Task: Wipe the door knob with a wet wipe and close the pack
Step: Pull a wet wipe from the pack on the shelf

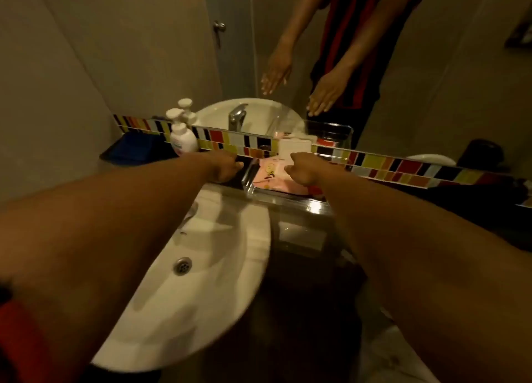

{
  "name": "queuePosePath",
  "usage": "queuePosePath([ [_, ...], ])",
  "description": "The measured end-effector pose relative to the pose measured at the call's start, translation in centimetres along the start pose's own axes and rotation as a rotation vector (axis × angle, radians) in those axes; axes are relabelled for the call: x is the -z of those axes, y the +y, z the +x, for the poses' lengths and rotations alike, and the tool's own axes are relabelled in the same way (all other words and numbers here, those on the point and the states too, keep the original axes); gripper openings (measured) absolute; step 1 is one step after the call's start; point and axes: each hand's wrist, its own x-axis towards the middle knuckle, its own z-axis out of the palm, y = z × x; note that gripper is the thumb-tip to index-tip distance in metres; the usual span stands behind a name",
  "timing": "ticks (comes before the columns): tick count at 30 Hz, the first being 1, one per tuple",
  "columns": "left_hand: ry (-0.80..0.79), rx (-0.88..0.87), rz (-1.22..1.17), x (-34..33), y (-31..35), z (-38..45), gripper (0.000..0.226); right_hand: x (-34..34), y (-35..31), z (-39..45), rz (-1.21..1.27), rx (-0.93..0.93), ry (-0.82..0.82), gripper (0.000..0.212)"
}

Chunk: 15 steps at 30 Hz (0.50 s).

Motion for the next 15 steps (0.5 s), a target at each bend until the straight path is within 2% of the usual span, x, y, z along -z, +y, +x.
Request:
queuePosePath([
  [3,-0.041,-0.06,0.007,-1.2,2.6,3.2,0.039,-0.3,3.1,1.6,-0.024,-0.072,0.013,0.047],
  [9,0.046,-0.112,0.048,-3.8,5.6,8.6,0.038,-2.2,6.6,4.2,0.052,-0.038,0.061,0.043],
  [15,0.105,-0.1,-0.213,-6.0,6.2,12.2,0.041,-3.9,7.1,6.6,0.186,-0.067,0.219,0.037],
])
